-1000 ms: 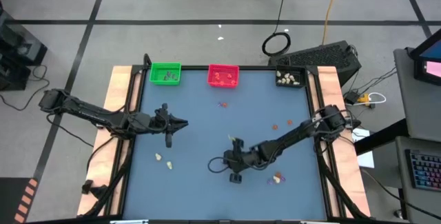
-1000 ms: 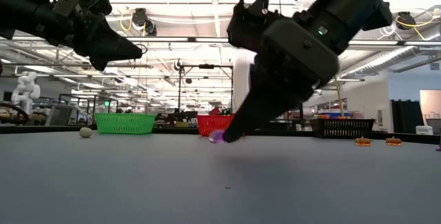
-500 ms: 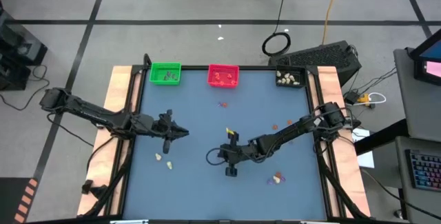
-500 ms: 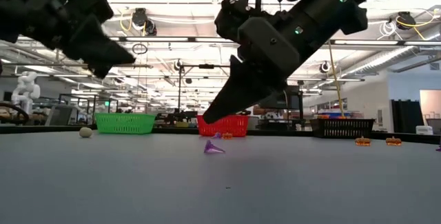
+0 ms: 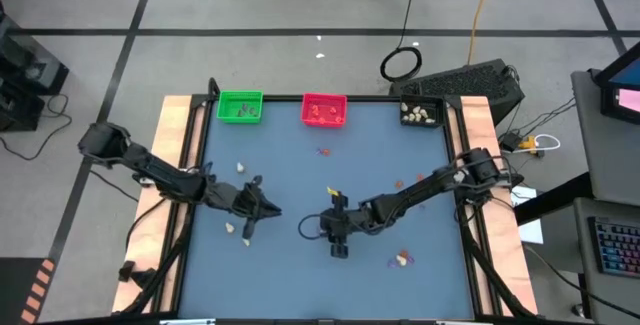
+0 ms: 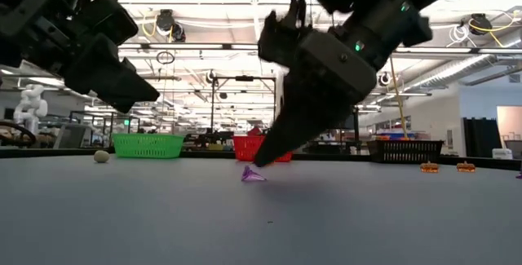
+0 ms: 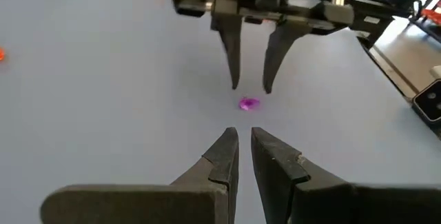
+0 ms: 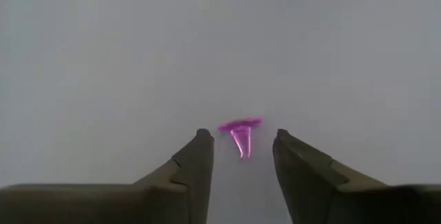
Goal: Sort Halloween decoration
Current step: Put the purple witch hat toy into the green bin
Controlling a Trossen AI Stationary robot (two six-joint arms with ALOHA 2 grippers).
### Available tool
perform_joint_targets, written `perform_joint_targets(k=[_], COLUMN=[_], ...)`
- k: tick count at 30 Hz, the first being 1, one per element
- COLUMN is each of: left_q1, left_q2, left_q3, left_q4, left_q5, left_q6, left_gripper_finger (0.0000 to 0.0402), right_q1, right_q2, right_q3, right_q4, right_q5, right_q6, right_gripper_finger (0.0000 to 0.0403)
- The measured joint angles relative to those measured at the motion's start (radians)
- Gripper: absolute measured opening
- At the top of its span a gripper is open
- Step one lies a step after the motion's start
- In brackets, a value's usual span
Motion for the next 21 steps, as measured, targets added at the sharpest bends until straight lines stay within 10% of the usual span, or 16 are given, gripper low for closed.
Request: perform_joint_targets(k=[21], left_q1=[0.000], left_q2=[0.031], left_q3=[0.005], left_q4=[0.000], left_q5=[-0.068], left_q6=[0.000], left_gripper_finger=[0.0047], right_q1=[-0.062], right_q2=[0.062], right_q3=[0.002], right_q4=[0.050], right_q5=[-0.117], right_q6=[0.038], right_gripper_finger=[0.0074])
